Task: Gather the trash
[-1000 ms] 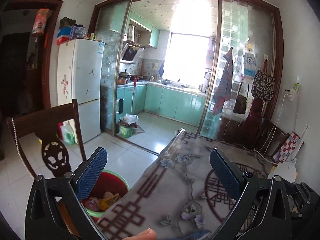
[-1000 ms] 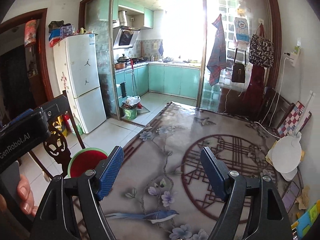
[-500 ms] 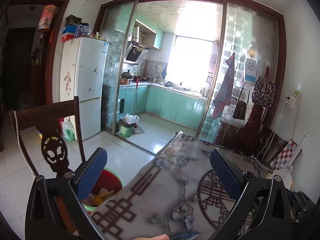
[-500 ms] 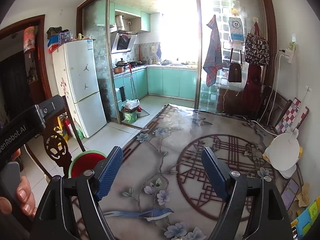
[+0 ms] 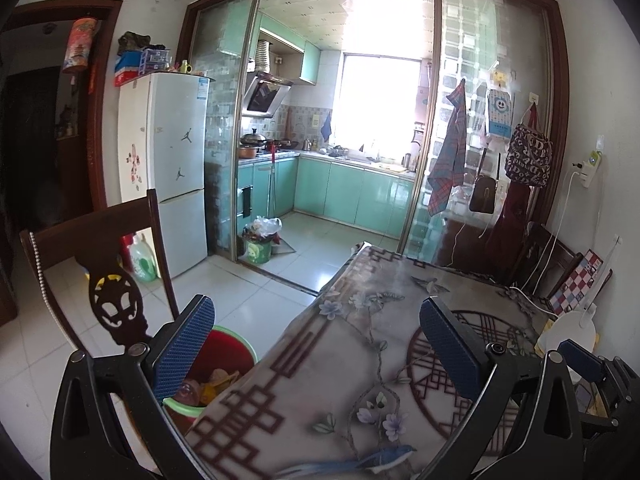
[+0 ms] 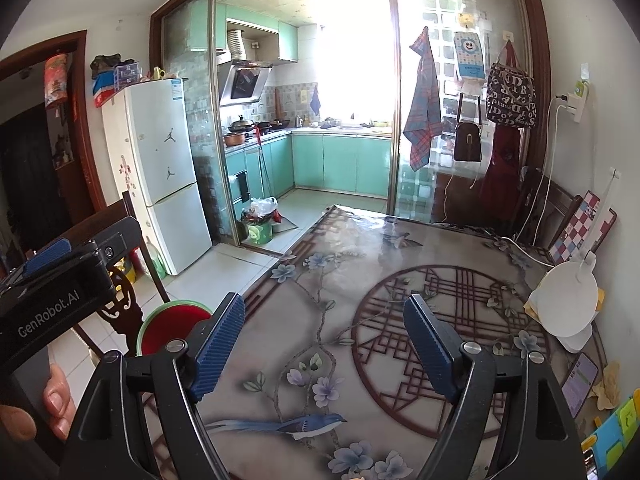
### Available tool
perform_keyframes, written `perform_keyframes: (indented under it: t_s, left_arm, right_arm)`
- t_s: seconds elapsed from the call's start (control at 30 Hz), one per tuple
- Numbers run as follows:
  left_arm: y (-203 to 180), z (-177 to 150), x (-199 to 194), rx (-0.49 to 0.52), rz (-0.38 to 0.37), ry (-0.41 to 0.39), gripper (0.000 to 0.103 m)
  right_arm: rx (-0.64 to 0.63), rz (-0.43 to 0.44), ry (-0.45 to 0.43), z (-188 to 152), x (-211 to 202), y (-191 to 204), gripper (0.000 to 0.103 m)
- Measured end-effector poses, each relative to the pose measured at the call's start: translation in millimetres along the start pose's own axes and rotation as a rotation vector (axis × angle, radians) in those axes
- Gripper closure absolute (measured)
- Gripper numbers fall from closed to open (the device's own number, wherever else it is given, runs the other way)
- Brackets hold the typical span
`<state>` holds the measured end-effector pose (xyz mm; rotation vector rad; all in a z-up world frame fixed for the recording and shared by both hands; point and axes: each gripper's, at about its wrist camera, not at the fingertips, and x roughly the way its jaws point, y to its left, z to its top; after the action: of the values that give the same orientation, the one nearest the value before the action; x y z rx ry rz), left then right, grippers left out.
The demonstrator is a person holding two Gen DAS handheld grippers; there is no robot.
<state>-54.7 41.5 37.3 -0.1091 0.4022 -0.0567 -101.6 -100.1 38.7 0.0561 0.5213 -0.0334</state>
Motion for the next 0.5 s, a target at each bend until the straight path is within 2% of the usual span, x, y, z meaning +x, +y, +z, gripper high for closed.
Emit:
perform_keyframes:
  t_s: [0.5]
  left_arm:
    - [-9.0,-2.6,2.2,0.041,0.007,0.007,0.000]
  right_arm:
    - [0.026,-0.027,0.007,-3.7,-0.4,-7.5,0.021]
